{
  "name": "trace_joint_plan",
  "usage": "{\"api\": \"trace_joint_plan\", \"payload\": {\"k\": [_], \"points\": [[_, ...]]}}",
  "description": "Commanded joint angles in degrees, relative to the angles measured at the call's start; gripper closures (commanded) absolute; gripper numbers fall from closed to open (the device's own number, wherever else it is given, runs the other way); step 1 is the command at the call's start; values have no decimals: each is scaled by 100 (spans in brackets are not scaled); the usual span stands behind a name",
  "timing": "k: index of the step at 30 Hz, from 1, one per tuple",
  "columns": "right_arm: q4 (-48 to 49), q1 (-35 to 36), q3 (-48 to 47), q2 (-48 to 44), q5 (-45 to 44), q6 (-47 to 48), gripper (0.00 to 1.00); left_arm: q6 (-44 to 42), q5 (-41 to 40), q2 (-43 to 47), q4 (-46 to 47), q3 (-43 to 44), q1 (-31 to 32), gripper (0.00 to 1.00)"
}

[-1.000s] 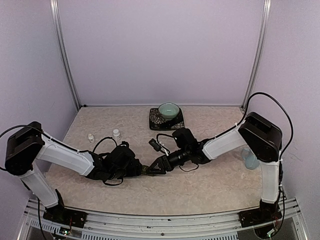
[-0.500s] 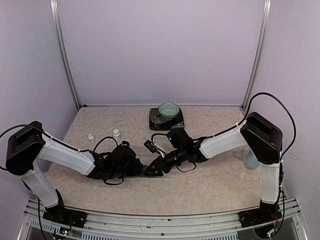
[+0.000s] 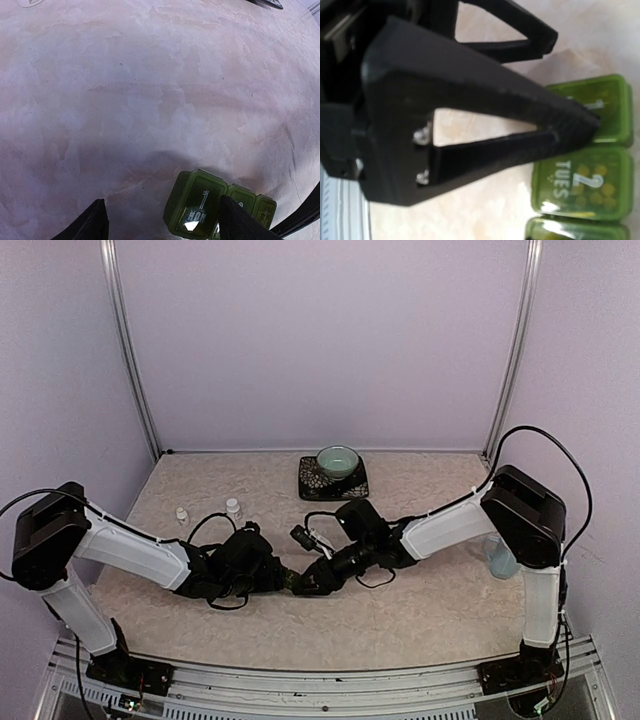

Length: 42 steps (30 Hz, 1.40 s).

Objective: Sort the pills into containers
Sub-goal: Close the lid of the pill container in the compartment of the pill container, then move the compartment of the pill container to the center of the board.

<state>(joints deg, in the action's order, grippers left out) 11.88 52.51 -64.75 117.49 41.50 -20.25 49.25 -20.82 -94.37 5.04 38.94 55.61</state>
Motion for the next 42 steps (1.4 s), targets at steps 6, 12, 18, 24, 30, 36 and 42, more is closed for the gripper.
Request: {"api": "trace_joint_plan", "payload": {"k": [6, 12, 18, 24, 30, 36, 42], "points": [[-849, 56, -240, -742, -249, 523, 48, -179, 75, -157, -682, 187, 20, 27], [-1241, 45, -150, -1333, -878, 850, 33, -215, 125, 32, -634, 254, 15, 24], [-1280, 68, 574, -1973, -1734, 1084, 4, -324, 314, 321, -274, 84, 37, 15], [-1125, 121, 1285, -2349, -2214, 1049, 1, -328, 495, 532, 81, -86, 37, 13], [-900, 373, 1838, -2654, -2523, 827, 0, -482, 797, 328, 589, -191, -40, 12], [-690, 540, 2310, -3036, -2663, 468, 0, -420, 1235, 188, 969, -283, -126, 13], [-669, 566, 2686, -3422, -3073, 212, 0, -323, 1380, 182, 1089, -298, 10, 13]]}}
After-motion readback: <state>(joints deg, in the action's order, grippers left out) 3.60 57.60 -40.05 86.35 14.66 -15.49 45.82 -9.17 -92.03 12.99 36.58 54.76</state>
